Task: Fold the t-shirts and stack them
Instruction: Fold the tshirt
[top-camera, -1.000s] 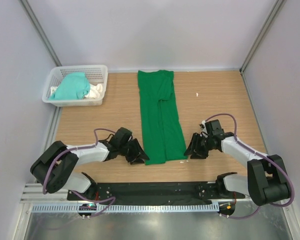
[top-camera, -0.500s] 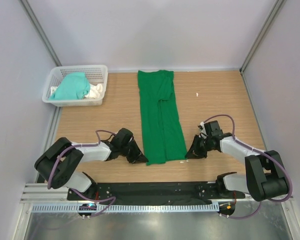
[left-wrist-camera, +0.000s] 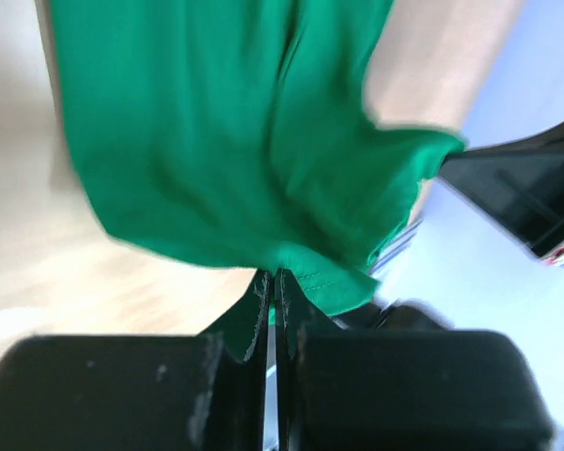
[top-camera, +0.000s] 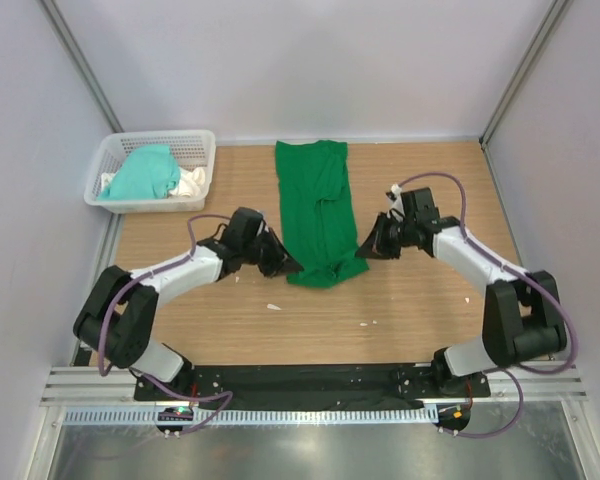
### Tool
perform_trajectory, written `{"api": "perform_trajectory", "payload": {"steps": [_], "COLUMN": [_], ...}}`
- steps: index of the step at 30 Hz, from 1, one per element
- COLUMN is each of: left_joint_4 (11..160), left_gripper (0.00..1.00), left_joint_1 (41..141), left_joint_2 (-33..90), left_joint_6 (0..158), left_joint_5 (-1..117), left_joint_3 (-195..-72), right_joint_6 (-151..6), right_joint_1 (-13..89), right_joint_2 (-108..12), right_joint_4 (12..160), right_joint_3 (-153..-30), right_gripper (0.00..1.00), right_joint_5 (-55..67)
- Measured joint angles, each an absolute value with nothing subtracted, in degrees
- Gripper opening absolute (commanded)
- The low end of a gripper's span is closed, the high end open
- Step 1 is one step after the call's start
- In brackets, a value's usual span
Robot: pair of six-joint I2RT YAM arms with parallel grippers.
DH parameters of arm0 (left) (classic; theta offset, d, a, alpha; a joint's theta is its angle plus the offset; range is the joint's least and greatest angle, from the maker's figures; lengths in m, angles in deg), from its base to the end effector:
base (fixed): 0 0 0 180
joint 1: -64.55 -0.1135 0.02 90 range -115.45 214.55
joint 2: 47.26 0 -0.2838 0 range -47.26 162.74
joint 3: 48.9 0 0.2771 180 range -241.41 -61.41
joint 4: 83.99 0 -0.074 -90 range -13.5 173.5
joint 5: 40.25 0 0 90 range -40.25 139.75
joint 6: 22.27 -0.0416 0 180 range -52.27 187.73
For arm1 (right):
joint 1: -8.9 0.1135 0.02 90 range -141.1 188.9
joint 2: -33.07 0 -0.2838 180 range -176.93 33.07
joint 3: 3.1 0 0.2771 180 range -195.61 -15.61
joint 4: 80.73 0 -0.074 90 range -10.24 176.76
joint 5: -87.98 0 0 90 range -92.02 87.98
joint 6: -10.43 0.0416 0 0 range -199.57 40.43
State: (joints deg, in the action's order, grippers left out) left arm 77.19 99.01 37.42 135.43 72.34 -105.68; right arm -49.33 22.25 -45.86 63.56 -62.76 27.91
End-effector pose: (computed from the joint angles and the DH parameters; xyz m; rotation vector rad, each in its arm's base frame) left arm 0.2512 -0.1918 0.1846 -0.5709 2.6655 -1.1798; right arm 0.2776 0.0872 0.2104 0.1653 2.6097 0.9519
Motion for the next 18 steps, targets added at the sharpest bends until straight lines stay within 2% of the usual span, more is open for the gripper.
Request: {"api": "perform_trajectory", "payload": {"steps": [10, 18], "left_joint_4": [76.36, 75.97], "left_gripper": [0.0, 0.0], "left_joint_1": [84.86, 80.89], "left_joint_2": [57.27, 66.71], "left_joint_6": [131.13, 130.43], "left_joint_5": [76.47, 79.86], "left_joint_3": [-125.51, -136.04], "right_joint_6": [-50.05, -50.79], "right_joint_1": [21.74, 20.19], "right_joint_2": [-74.04, -84.16], "right_joint_4": [65.07, 62.38], "right_joint_3": [-89.58, -102.67], "right_gripper": [0.01, 0.01], "right_joint_5": [27.04, 27.13]}}
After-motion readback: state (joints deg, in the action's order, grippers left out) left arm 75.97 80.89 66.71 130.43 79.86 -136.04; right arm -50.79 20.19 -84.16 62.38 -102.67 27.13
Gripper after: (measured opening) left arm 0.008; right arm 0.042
